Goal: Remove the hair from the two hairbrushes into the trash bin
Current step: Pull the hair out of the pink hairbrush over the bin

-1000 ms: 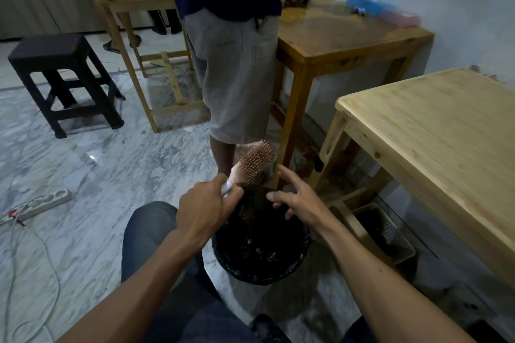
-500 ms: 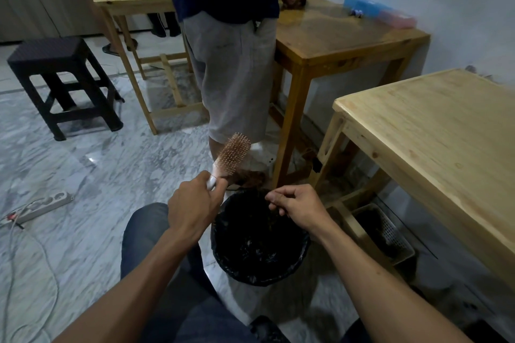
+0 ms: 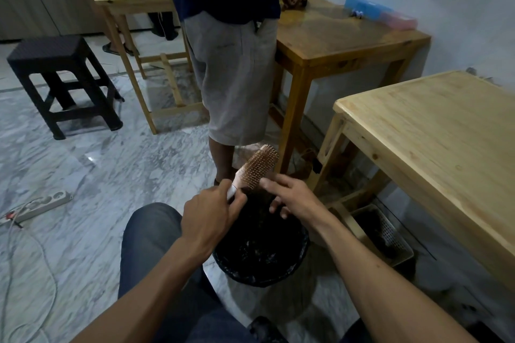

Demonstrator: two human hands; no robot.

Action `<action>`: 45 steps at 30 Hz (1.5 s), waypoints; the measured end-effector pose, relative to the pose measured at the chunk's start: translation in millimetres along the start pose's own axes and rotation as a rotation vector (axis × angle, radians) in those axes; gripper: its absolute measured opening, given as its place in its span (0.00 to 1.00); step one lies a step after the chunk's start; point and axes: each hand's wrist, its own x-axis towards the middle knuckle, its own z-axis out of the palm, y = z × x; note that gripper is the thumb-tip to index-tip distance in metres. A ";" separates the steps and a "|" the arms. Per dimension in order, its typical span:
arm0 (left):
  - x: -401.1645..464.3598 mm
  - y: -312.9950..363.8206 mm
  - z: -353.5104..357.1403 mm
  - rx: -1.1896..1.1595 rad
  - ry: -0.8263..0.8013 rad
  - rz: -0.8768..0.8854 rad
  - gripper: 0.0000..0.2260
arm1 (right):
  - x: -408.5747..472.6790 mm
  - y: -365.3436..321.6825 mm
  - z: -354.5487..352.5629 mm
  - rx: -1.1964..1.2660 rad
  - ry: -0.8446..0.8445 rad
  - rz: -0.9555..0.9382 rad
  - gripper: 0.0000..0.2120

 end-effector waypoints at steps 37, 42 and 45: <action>12.1 -30.4 2.0 -0.034 -0.025 -0.188 0.16 | -7.2 29.7 -12.0 -0.158 0.114 0.027 0.06; 1.6 -23.7 4.7 -0.027 -0.047 -0.100 0.14 | 0.2 28.3 -6.9 -0.288 -0.010 0.135 0.28; -3.6 -17.6 5.3 -0.001 -0.058 -0.042 0.15 | 2.5 18.1 -0.7 -0.087 0.015 0.074 0.35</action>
